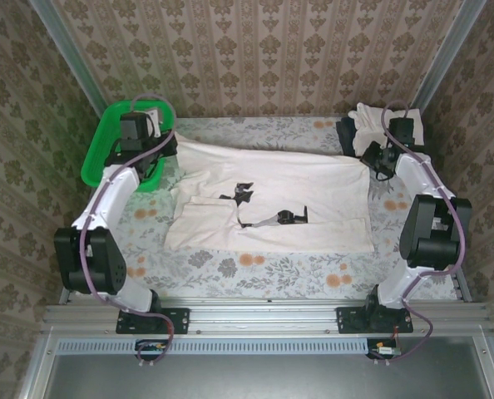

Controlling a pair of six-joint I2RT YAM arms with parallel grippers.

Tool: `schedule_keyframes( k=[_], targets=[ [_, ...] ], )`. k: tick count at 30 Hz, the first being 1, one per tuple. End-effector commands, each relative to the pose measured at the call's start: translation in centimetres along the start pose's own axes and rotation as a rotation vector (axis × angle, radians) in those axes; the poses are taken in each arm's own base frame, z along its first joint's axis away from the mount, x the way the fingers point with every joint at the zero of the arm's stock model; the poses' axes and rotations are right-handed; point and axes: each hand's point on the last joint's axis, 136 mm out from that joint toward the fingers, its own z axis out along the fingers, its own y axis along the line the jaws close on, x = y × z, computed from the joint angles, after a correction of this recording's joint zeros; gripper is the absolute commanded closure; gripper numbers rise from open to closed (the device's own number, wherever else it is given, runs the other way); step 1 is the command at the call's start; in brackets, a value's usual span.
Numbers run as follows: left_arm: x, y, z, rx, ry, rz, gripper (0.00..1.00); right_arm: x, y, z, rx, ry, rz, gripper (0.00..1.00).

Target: Fold and stack the t-shirts

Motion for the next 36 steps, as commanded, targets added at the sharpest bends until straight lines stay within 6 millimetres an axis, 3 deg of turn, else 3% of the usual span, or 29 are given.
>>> schedule_keyframes(
  k=[1,4,7,10,15,18,25,28,30,31,36],
  targets=[
    [3.5,1.4,-2.8,-0.053,0.028,-0.023,1.00,3.4,-1.3,-0.4,0.012,0.066,0.043,0.96],
    [9.1,3.0,-4.6,-0.107,0.082,-0.067,1.00,6.8,-2.7,-0.4,0.031,0.135,0.081,0.96],
    [13.2,4.3,-6.1,-0.153,0.116,-0.109,1.00,9.2,-3.6,-0.4,0.034,0.173,0.100,0.96],
    [16.0,5.4,-6.7,-0.190,0.141,-0.132,1.00,10.3,-4.4,-0.4,0.051,0.177,0.113,0.95],
    [18.9,6.2,-6.1,-0.206,0.203,-0.156,1.00,10.4,-5.0,0.0,0.080,0.186,0.097,0.94],
    [16.9,5.4,-5.0,-0.160,0.168,-0.150,1.00,8.7,-4.0,0.5,0.054,0.175,0.097,0.94],
    [4.6,2.2,-0.5,-0.064,0.065,-0.053,1.00,0.5,-1.2,0.4,0.058,0.049,0.027,0.94],
    [1.4,1.4,-0.4,-0.059,0.041,-0.029,1.00,-1.3,-0.4,0.3,0.044,0.030,-0.020,0.94],
    [1.6,1.6,-1.0,-0.074,0.038,-0.020,1.00,-1.1,-0.8,0.4,0.058,0.032,-0.035,0.93],
    [2.3,1.8,-1.4,-0.081,0.040,-0.020,1.00,-0.1,-1.3,0.4,0.072,0.065,-0.037,0.93],
    [10.3,3.7,-3.4,-0.129,0.093,-0.129,1.00,4.9,-3.6,0.7,0.093,0.153,0.008,0.92]
  ],
)
